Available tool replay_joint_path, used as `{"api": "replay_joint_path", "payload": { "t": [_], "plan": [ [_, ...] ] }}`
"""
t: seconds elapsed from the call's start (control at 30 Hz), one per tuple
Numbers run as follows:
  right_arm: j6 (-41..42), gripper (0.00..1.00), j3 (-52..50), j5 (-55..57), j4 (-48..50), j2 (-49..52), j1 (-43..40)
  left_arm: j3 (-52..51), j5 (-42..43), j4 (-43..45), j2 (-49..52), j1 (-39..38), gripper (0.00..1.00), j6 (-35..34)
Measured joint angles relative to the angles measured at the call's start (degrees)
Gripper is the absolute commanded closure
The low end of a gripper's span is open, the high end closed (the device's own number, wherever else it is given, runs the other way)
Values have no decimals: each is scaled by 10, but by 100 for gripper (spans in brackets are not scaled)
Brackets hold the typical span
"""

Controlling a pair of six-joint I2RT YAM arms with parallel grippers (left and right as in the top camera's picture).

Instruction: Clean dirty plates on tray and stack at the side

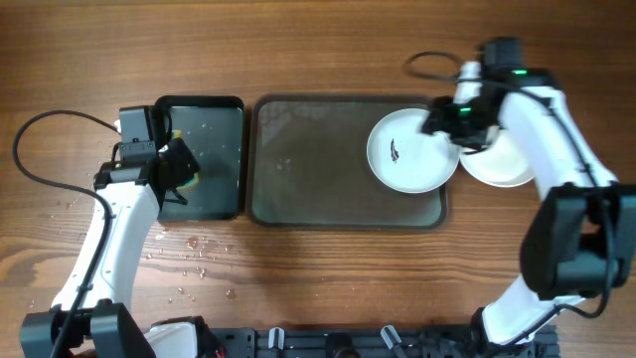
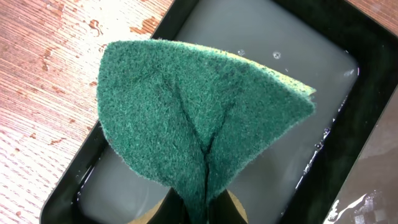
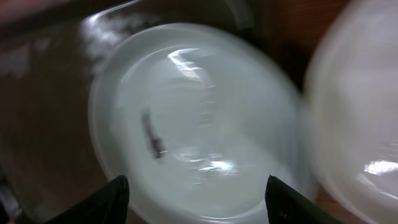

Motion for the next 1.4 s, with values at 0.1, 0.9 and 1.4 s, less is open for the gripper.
{"api": "replay_joint_path", "payload": {
  "t": [0.1,0.9,1.4],
  "plan": [
    [-4,30,0,-5,21,0,111,0,0,0,0,0,93,0],
    [-143,64,0,144,211,25,535,0,-49,-14,0,17,95,-28],
    [-114,72,-1,147,237,121,566,0,-49,-13,0,17,95,-28]
  ]
}}
